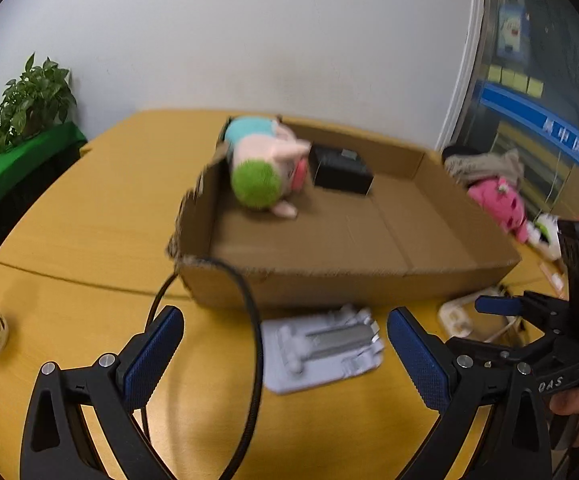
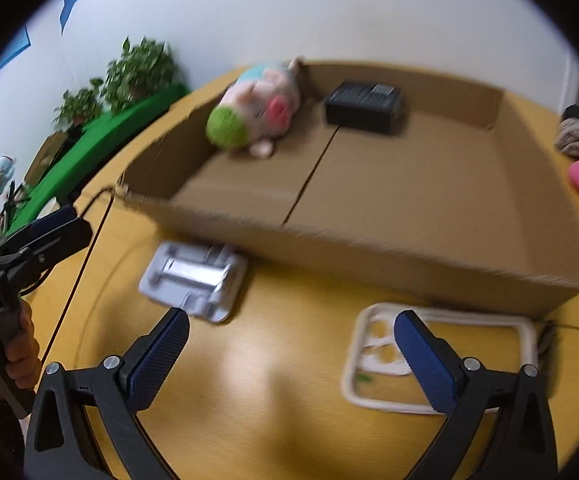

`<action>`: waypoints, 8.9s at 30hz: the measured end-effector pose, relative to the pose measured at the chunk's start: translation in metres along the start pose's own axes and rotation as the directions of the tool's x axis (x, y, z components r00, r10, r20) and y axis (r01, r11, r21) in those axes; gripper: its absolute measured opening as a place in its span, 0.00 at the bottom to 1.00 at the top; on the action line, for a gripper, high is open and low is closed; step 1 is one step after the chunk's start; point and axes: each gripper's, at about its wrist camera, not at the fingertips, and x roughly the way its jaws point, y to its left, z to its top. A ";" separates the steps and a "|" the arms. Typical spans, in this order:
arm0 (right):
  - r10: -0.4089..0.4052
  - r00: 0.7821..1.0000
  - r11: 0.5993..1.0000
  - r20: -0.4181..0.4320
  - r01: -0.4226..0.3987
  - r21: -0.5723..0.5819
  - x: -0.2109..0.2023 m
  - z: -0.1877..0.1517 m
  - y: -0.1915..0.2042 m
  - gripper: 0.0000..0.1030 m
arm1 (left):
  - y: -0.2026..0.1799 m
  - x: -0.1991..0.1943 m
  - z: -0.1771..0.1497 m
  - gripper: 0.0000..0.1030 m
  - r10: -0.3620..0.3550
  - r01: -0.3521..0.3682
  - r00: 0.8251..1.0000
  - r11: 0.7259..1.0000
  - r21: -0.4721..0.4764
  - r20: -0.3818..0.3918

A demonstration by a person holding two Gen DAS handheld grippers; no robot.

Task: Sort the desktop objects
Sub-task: 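Move both grippers back toward the white phone stand on the table, then close both grippers on the sides of the white phone stand, then lift the phone stand with both grippers and carry it over the box, then lower the phone stand into the box and open both grippers, then move the left gripper toward the white-rimmed clear phone case, then close the left gripper on the rim of the phone case, then lift the phone case with the left gripper and carry it over the box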

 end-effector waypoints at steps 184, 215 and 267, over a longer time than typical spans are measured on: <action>-0.165 0.954 0.985 0.251 0.146 0.094 -0.065 0.029 -0.053 0.95 | -0.071 -0.016 0.054 1.00 -0.015 0.022 0.990 0.999 -0.047 0.140; -0.201 0.967 0.958 0.159 0.160 0.240 -0.083 -0.027 -0.146 0.99 | -0.170 0.102 -0.019 0.52 -0.241 0.261 0.920 0.965 0.025 -0.309; -0.074 0.976 0.997 0.205 0.073 0.009 -0.073 -0.036 -0.042 0.09 | -0.067 0.002 -0.002 0.05 -0.115 0.116 0.983 0.993 0.003 -0.143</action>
